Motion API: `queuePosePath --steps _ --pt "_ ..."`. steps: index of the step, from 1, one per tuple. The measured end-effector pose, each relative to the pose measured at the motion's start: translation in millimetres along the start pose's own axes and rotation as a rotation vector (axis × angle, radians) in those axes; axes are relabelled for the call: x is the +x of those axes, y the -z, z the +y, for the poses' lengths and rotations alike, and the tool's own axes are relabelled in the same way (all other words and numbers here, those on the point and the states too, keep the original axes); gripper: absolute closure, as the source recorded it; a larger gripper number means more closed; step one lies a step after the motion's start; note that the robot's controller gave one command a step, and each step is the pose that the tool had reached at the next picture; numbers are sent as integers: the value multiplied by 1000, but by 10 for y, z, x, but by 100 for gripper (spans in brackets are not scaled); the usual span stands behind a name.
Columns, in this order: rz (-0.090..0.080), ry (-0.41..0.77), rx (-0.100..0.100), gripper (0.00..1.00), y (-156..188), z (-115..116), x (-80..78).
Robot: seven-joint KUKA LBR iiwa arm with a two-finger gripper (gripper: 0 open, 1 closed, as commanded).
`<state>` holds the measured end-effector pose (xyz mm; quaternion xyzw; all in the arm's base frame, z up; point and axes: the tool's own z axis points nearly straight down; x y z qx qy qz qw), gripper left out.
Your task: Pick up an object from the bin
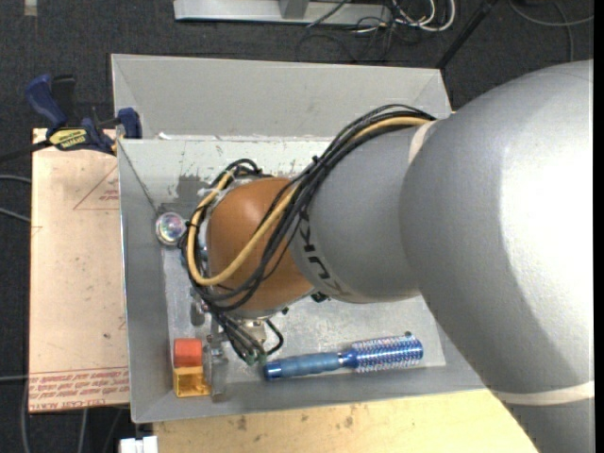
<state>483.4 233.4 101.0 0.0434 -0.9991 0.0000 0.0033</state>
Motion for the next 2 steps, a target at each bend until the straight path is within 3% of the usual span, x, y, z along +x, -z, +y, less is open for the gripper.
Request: queuePosePath --steps 1,2 --pt "-10 -80 4 0 -189 153 -32" --pt "-69 -97 -7 100 -131 95 -189"
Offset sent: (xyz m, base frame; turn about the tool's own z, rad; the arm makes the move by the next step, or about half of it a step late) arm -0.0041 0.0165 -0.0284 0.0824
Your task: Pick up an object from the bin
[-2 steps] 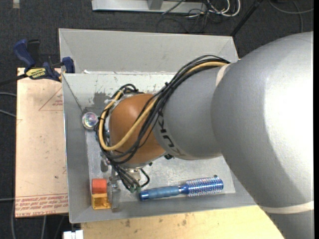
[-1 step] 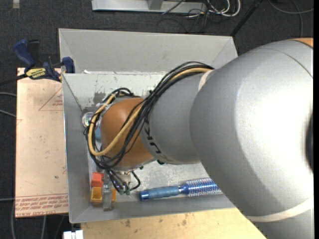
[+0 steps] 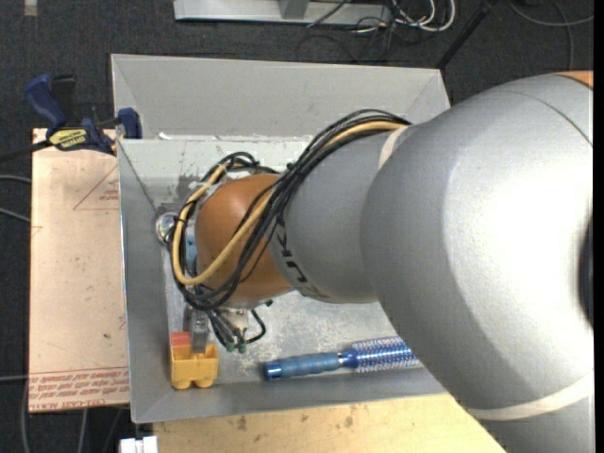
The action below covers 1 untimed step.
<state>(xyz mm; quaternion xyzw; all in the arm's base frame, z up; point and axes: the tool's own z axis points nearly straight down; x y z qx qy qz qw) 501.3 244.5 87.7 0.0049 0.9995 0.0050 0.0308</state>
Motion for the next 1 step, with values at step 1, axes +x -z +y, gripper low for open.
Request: queuePosePath --steps 1 --pt "9 5 -8 0 -20 62 53"
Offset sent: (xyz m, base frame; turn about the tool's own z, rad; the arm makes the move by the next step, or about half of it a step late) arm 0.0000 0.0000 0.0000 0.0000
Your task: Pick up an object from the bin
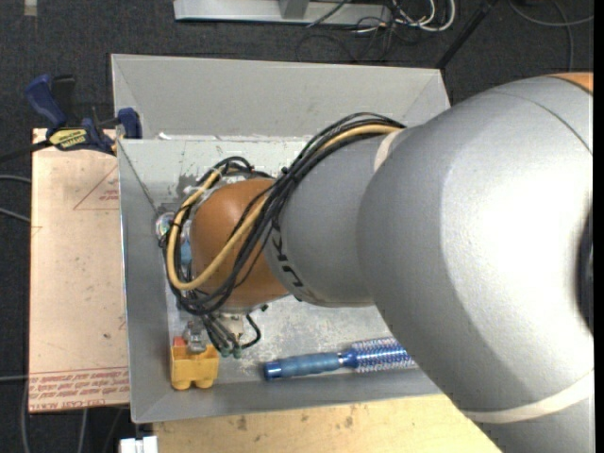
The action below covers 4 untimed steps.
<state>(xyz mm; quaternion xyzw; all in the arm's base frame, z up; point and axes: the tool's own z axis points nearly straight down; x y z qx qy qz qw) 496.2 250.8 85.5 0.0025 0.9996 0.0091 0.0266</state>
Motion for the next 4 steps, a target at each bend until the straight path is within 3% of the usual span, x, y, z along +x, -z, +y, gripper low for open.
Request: queuePosePath --steps 1,2,3,4 --pt "46 153 11 0 432 -60 -163" --pt "48 188 11 0 406 -118 -73" --pt "49 156 14 0 164 -3 145" --pt "52 556 4 0 755 -690 110"
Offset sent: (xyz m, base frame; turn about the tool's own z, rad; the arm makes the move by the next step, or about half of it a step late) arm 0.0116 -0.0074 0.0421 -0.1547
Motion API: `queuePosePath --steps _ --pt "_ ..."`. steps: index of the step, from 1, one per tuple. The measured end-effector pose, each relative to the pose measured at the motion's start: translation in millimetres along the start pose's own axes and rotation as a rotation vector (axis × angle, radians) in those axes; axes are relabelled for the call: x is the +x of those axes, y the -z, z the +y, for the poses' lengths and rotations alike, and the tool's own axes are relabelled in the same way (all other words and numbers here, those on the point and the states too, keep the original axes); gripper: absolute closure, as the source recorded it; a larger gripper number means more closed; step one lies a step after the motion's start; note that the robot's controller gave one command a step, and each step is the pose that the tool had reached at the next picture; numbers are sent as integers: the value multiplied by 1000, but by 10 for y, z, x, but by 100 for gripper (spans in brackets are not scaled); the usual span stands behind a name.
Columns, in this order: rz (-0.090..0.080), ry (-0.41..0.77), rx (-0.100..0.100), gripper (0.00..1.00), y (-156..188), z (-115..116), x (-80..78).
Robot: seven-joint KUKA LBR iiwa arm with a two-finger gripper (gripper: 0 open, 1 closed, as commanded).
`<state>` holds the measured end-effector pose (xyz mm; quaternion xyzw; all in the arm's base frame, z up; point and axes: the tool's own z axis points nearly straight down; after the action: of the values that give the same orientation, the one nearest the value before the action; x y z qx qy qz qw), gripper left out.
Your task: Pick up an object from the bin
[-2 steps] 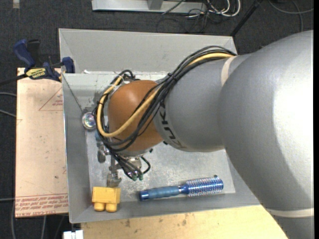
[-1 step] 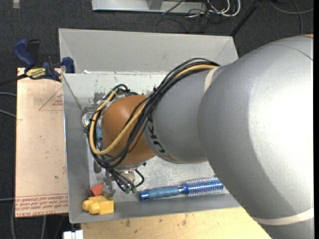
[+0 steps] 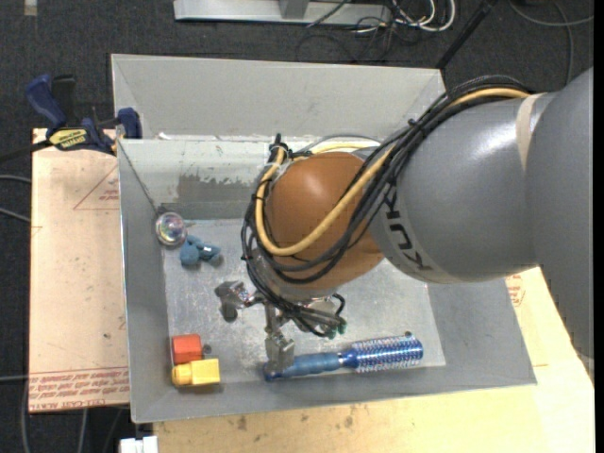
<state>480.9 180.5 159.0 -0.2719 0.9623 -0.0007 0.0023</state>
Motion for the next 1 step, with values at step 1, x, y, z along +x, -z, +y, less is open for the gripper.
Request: queuePosePath --steps 1 --pt "6 -458 -1 0 -246 -911 346"
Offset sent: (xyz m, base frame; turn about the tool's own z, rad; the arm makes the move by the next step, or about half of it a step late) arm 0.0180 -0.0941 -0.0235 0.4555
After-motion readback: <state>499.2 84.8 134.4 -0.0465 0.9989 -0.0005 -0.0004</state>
